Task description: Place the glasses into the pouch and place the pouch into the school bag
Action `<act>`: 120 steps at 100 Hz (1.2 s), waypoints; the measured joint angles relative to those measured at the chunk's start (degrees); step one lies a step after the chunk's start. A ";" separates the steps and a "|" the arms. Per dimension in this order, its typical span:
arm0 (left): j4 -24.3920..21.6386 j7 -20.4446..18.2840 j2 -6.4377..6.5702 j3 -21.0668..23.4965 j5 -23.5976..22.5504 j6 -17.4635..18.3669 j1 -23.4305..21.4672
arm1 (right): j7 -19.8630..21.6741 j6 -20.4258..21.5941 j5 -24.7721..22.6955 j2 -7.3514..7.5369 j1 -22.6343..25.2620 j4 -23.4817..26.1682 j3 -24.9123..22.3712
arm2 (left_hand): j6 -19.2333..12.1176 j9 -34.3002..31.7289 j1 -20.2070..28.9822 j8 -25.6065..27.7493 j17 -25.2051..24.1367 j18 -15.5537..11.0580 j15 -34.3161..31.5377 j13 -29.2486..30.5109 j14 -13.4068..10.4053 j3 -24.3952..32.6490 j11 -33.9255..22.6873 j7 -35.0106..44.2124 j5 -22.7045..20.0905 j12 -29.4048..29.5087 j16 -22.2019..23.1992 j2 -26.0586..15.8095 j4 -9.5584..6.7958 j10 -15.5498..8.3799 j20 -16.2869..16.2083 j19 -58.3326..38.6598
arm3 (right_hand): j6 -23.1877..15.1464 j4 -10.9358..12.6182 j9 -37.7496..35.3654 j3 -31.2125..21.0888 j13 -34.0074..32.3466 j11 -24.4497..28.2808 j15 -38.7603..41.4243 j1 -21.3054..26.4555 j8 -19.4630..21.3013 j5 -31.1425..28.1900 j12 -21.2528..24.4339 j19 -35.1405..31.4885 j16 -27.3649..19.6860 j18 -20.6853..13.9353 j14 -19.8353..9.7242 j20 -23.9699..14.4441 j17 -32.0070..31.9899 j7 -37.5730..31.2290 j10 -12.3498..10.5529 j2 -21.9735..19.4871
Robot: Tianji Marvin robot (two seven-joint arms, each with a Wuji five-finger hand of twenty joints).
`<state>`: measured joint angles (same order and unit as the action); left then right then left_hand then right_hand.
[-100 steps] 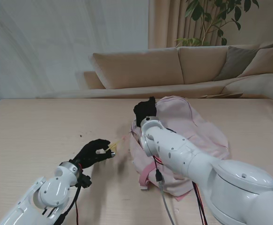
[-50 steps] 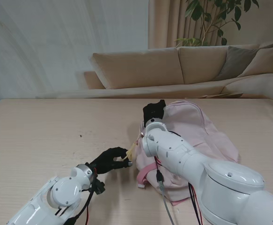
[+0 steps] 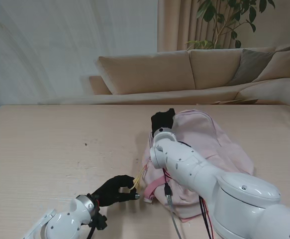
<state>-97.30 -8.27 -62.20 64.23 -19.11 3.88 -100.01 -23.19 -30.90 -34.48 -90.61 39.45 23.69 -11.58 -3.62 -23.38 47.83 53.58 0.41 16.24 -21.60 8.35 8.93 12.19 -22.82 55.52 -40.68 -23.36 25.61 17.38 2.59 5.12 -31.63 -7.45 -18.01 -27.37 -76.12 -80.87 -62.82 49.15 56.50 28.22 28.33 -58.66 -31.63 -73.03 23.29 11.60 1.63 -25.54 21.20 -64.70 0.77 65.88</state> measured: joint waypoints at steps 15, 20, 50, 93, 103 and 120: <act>0.44 5.01 -0.23 -0.33 -3.84 -0.96 0.41 | 0.16 2.24 -1.30 2.54 0.66 3.67 -1.13 | -0.61 1.26 -3.28 -11.74 0.74 0.05 0.14 0.02 0.09 -0.76 0.70 -11.16 10.65 0.00 0.00 0.38 0.00 0.03 0.00 -0.01 | -0.02 0.40 2.92 0.26 1.90 0.89 -0.76 0.04 -1.50 4.80 -0.08 -0.02 0.36 -0.09 -0.33 -0.01 -2.48 1.25 0.00 -6.42; 0.85 5.90 -0.48 -0.32 -3.58 -1.38 1.01 | 0.95 3.55 -1.90 4.13 0.97 6.04 -1.73 | -0.59 3.14 -5.81 -15.76 0.76 0.12 0.20 -0.07 0.11 1.19 0.97 -14.78 15.27 0.00 0.00 0.34 0.00 0.03 0.00 -0.02 | -0.30 1.55 5.35 1.26 4.57 1.45 -1.98 -0.29 -4.20 8.62 0.19 -0.01 0.93 -0.09 -0.78 -0.01 -4.32 1.68 0.00 -8.99; 3.33 8.10 -0.92 -0.10 -12.10 -1.42 7.12 | 7.15 11.39 -2.07 10.40 3.47 16.76 -8.20 | 0.78 10.46 -10.69 -34.91 0.47 0.08 8.23 -2.38 -0.50 -2.01 8.13 -29.10 29.23 5.48 -3.41 1.26 -0.34 0.01 0.00 -0.61 | 7.30 16.61 48.42 15.33 36.22 1.38 -16.64 -11.75 -3.01 39.58 6.38 2.54 2.04 -4.31 -2.48 1.37 -22.72 14.59 1.13 -30.66; 8.03 12.68 -1.96 -0.46 -5.03 -3.62 15.18 | 5.53 23.93 -1.78 17.91 14.03 37.06 -27.00 | 3.21 10.46 -11.35 -35.70 -0.47 -0.03 11.08 -2.38 -0.86 -5.10 9.17 -30.33 28.19 6.15 -4.25 -1.45 -0.35 0.00 0.70 -0.61 | 5.45 19.55 62.93 39.84 47.11 -6.38 -27.99 -16.65 -11.06 49.23 11.19 18.30 -3.62 -3.70 -5.93 11.54 -25.48 18.99 1.15 -45.30; 9.30 16.52 -3.45 0.31 -3.52 -1.71 15.43 | 5.71 26.48 0.47 19.26 20.58 45.84 -34.26 | 2.01 10.46 -11.33 -35.70 0.91 0.02 11.08 -2.38 -0.86 -5.10 9.17 -29.87 29.69 6.35 -4.25 -2.10 -0.36 0.00 0.74 -0.61 | 5.45 19.54 63.42 38.87 47.11 -7.00 -28.08 -16.75 -12.34 49.23 11.31 18.24 -4.16 -4.01 -5.97 11.52 -25.48 18.99 1.13 -45.50; 8.60 16.23 -4.88 1.98 6.29 -0.72 14.42 | 12.48 31.90 14.38 20.77 33.25 60.44 -45.59 | 1.18 10.46 -11.25 -35.70 2.08 -0.11 11.08 -2.38 -0.86 -5.10 9.17 -27.82 29.69 6.56 -4.25 -2.08 -0.36 0.00 1.61 -0.61 | 5.54 19.49 62.62 32.27 46.90 -8.39 -29.38 -16.59 -13.01 48.99 11.54 15.94 -4.37 -4.75 -6.03 10.75 -25.48 18.91 1.13 -45.30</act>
<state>-88.70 7.95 -67.08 66.21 -12.81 3.16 -85.59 -10.71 1.00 -20.10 -69.84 72.71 84.14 -57.17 -2.44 -12.91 36.58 17.88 2.49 16.13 -10.52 5.97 8.07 7.09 -13.65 27.70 -10.98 -16.81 21.36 15.30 2.22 5.12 -30.01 -8.06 -12.48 -7.88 -13.51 -48.60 -15.93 40.77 27.12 11.63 15.33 -9.67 -20.10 -57.09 18.92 6.85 -4.39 -14.79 -4.28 -45.79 1.90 20.59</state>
